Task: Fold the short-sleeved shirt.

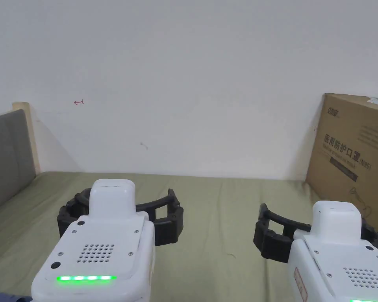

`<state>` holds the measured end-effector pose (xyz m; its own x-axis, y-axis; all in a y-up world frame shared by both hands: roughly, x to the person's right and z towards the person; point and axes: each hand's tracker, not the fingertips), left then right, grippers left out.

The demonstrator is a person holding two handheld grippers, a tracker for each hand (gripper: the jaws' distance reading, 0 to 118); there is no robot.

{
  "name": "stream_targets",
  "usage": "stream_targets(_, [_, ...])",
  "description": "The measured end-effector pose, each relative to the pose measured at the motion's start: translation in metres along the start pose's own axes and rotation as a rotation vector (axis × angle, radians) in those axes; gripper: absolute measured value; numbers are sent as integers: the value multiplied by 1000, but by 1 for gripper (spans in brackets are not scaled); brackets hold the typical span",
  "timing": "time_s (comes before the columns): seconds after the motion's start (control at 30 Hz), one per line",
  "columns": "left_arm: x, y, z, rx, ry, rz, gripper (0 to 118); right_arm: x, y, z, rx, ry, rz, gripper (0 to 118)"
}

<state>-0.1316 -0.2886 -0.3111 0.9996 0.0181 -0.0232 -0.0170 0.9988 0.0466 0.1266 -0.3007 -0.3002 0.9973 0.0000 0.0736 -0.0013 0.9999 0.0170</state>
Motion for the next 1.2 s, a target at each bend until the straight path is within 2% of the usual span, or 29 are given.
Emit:
stream_targets(0.63, [-2,-1,-2,0,12,-19,117,-1,3,-2,1,-19,-8,118])
stream_targets(0.93, [-2,-1,-4,-7,7,-16,117,-7,5,-5,-3,-27,29,118])
stream_targets(1.07, [-2,-1,-3,-1,15,-27,116,-4,5,-5,-11,-14,5,118])
stream_targets(1.2, [-4,-1,-5,-17,16,-23,116,-4,5,-5,-20,-15,16,118])
